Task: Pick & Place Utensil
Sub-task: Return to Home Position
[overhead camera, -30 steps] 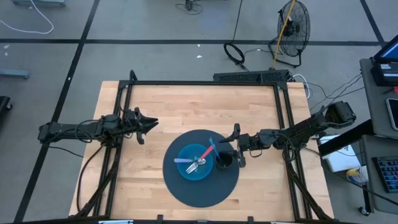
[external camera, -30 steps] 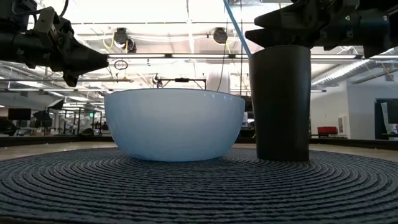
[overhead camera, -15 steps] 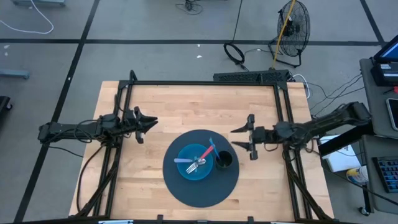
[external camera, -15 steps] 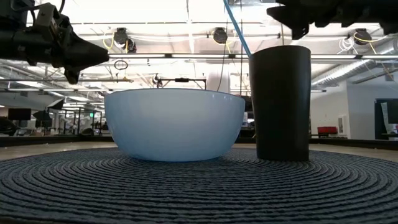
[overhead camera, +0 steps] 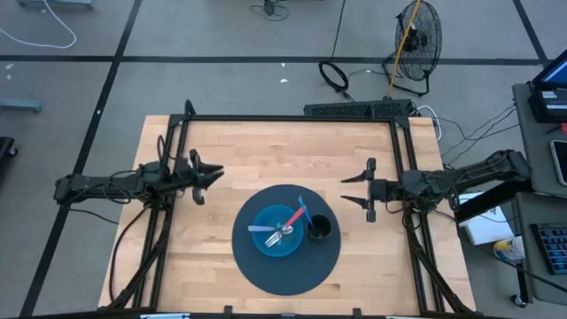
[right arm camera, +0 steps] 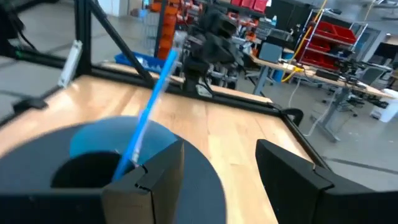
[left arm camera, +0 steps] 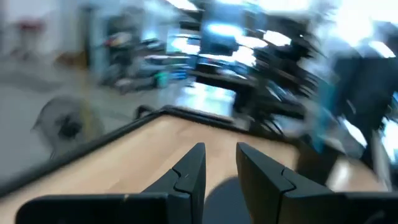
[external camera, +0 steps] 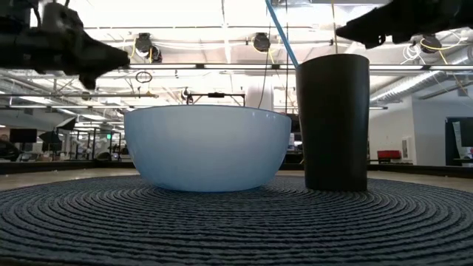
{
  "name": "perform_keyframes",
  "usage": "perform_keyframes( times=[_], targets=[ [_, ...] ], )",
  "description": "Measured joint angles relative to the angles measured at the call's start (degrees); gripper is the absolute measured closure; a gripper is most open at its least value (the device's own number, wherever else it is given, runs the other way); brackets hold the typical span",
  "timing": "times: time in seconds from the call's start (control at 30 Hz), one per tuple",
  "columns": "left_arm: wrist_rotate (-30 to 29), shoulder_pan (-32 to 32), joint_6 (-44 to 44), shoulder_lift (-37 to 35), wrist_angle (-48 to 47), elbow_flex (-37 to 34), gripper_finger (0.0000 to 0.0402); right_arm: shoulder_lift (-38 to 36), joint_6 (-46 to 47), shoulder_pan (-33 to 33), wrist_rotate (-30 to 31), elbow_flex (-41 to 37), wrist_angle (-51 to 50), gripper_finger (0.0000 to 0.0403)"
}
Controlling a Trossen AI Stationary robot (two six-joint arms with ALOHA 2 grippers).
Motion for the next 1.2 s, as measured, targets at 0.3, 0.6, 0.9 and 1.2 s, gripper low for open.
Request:
perform_keyframes(
  times=[0.3,0.6,0.9,1.2],
  targets=[
    [11.6,0.4,14.9,0.0,2.8,0.0,0.0309,-0.9,-1.7,-7.6,-0.6,0.0,-3.7,0.0219],
    [17.2,5.5,14.4,0.0,0.1,0.0,0.0309,-1.0,1.4,-18.9,-18.3,-6.7,2.9,0.0239],
    [17.2,7.7,13.7,0.0,-1.6,0.0,0.0309,-4.9,5.8,-21.7,-18.3,-20.6,21.1,0.0248],
    [15.7,8.6,12.7,0.0,-3.0,0.0,0.0309,-10.5,4.3,-19.5,-21.3,-19.8,19.0,0.0248]
  ],
)
